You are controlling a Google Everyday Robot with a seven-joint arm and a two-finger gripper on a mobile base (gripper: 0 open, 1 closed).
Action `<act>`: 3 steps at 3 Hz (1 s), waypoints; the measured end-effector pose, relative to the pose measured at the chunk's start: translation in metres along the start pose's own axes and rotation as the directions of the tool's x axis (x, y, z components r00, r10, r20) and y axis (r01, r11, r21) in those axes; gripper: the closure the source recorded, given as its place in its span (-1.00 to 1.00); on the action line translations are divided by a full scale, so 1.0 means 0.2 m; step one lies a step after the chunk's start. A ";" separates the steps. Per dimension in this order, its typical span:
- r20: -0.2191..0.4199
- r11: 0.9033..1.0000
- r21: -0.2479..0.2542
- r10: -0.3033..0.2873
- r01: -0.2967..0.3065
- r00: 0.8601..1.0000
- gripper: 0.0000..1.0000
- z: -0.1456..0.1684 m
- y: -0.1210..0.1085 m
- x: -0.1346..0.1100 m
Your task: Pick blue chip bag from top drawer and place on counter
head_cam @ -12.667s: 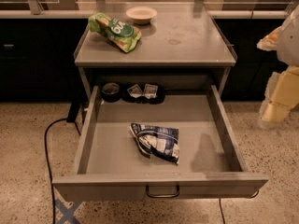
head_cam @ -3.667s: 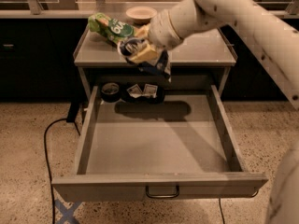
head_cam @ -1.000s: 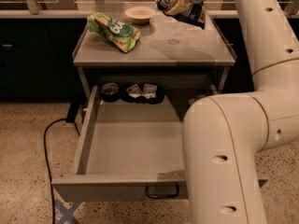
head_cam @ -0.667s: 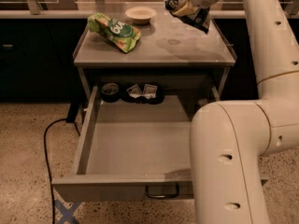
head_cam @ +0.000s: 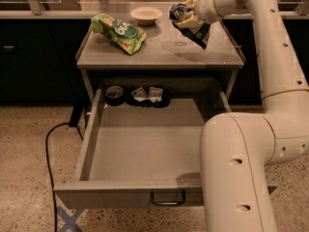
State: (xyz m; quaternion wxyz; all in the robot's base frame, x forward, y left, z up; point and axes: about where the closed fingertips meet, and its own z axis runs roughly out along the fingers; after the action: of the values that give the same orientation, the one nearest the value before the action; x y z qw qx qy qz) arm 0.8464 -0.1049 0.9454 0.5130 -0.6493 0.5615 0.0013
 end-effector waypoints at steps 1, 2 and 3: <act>-0.019 0.993 -0.120 0.008 -0.010 1.000 1.00 0.11 0.16 0.02; -0.019 0.993 -0.120 0.008 -0.010 1.000 1.00 0.11 0.17 0.02; -0.017 0.993 -0.117 -0.001 -0.001 1.000 1.00 0.13 0.16 0.03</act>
Offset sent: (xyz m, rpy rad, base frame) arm -0.0056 0.0136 -0.0267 -0.0360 0.0709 0.0381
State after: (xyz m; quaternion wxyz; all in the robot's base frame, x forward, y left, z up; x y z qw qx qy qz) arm 0.8400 -0.0861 0.9074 0.4693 -0.6781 0.5649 0.0288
